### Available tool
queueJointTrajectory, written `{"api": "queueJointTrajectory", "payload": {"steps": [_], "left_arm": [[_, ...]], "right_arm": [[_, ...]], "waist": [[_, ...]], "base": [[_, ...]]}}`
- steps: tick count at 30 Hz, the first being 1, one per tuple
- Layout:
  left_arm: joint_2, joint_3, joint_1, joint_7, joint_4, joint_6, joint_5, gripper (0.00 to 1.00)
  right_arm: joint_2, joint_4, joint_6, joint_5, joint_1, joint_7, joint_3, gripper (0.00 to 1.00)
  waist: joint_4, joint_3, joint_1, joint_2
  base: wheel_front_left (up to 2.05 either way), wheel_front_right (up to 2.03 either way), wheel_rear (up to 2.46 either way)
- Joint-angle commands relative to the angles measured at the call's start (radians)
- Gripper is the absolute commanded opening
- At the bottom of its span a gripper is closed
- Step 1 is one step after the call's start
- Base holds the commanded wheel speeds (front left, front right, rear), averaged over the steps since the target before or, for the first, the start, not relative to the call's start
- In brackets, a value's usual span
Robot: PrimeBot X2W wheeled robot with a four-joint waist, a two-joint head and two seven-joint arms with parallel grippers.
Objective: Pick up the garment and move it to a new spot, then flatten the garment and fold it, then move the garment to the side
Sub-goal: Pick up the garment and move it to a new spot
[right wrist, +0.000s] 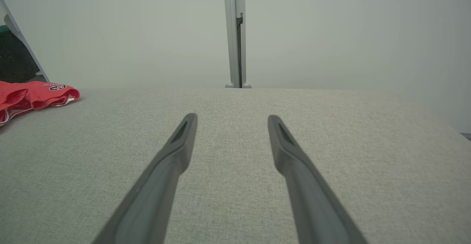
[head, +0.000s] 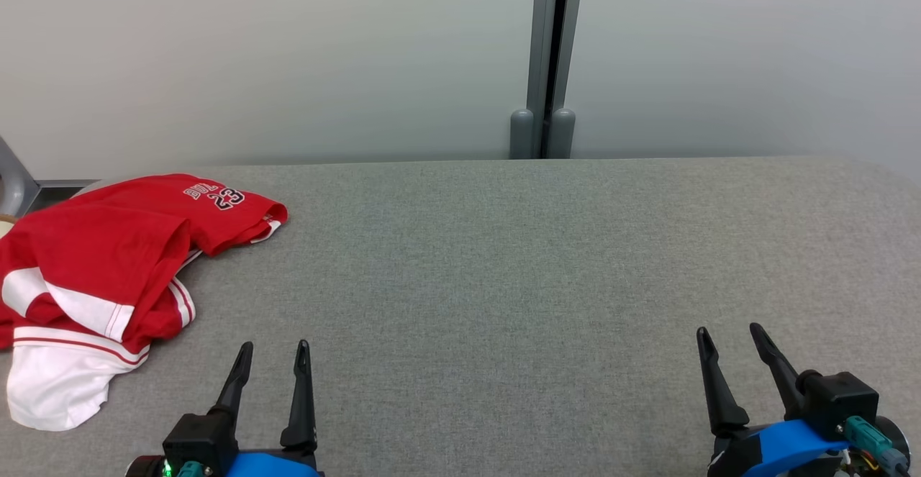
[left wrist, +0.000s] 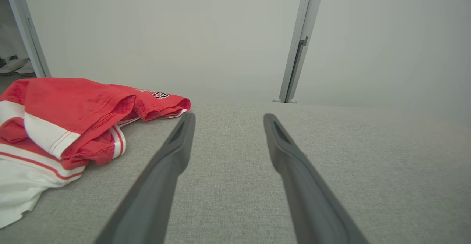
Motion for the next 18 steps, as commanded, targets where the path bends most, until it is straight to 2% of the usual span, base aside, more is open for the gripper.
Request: {"api": "queueJointTrajectory", "payload": {"steps": [1,18], "left_arm": [[0.006,0.005,0.006,-0.005,-0.002,0.002,-0.007,1.0],[0.01,-0.004,-0.016,-0.004,0.004,0.005,-0.015,1.0]], "right_arm": [[-0.006,-0.004,0.002,0.002,0.013,-0.006,0.001,1.0],[-0.006,-0.01,0.001,0.009,0.018,-0.013,-0.009,1.0]], "waist": [[0.0,0.003,0.0,0.0],[0.014,0.016,0.0,0.0]], "base": [[0.0,0.0,0.0],[0.0,0.0,0.0]]}}
